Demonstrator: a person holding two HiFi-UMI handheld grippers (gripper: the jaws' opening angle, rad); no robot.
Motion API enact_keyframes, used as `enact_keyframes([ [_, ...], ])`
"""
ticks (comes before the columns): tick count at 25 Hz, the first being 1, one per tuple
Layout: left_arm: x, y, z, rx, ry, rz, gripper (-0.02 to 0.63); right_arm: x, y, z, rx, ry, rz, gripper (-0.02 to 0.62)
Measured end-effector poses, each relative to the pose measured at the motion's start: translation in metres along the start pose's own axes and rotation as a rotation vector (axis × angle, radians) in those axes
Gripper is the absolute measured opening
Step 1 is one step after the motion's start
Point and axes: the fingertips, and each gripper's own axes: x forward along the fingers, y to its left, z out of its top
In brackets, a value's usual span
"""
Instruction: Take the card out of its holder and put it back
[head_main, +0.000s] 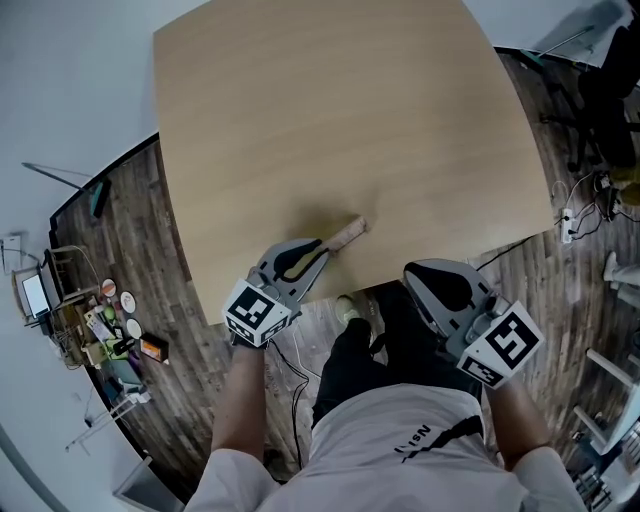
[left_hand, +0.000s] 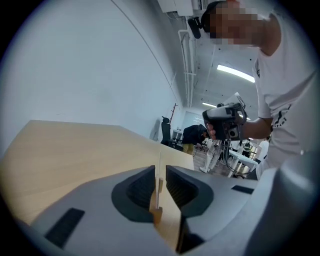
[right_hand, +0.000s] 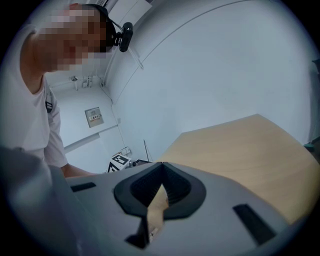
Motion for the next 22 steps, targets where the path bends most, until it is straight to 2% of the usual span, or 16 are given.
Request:
enact_keyframes([
  [5,-0.018,-0.016,0.035,0.007,-0.052,0.056,0.062,0.001,0.009,0.005,-0.009,-0.013,-0.018,0.014],
  [14,-0.038,-0.068,0.112,0.008,-0.159,0.061,0.048,-0.001,0.04,0.038,-0.087,-0.068,-0.025,0.014],
  [22,-0.056,-0.1,0.167,-0.022,-0.227,0.15,0.014,-0.013,0.063,0.071,-0.137,-0.126,-0.046,0.014],
])
